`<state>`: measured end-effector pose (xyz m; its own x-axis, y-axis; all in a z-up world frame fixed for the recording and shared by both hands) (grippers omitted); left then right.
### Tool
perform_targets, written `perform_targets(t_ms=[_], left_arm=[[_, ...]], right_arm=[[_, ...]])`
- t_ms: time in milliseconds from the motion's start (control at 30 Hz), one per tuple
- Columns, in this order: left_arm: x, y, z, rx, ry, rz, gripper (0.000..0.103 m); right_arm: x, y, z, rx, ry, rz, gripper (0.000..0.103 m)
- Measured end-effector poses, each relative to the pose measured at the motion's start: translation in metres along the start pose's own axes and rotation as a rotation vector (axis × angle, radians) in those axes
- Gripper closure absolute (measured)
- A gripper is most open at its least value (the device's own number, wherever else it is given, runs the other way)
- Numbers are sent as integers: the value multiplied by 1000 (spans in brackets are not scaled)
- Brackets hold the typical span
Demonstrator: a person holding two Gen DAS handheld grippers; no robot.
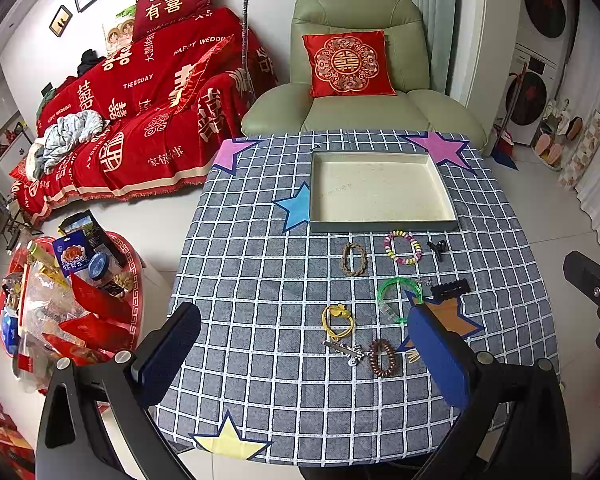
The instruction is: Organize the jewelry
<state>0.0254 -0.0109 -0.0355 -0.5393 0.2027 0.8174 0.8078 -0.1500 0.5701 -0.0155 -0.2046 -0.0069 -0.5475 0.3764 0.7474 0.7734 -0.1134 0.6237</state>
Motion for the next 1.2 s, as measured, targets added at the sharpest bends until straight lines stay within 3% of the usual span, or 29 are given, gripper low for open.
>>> perform_targets(t_ms=[700,1000,1200], left_arm=[[-14,-3,7,14,-31,39,0],[-63,-17,36,36,-45,162,0],[-107,-17,45,33,-118,216,0]], right_arm=[[-20,-5,2,-21,9,52,0],[-61,-27,6,-68,-5,178,0],[-95,-44,9,-87,-39,265,0]])
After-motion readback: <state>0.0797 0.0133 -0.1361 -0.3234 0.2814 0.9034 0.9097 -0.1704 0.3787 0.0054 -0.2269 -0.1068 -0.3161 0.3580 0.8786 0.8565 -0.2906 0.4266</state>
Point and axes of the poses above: each gripper's, at about its wrist camera, not at the fingertips, and x roughly against the way its jaws point, z to its left, y to its top, the point moved 6 cm from there along -x, roughly the way its jaws point, and after that the axes turned 12 degrees about -y, right-handed, at the moved point
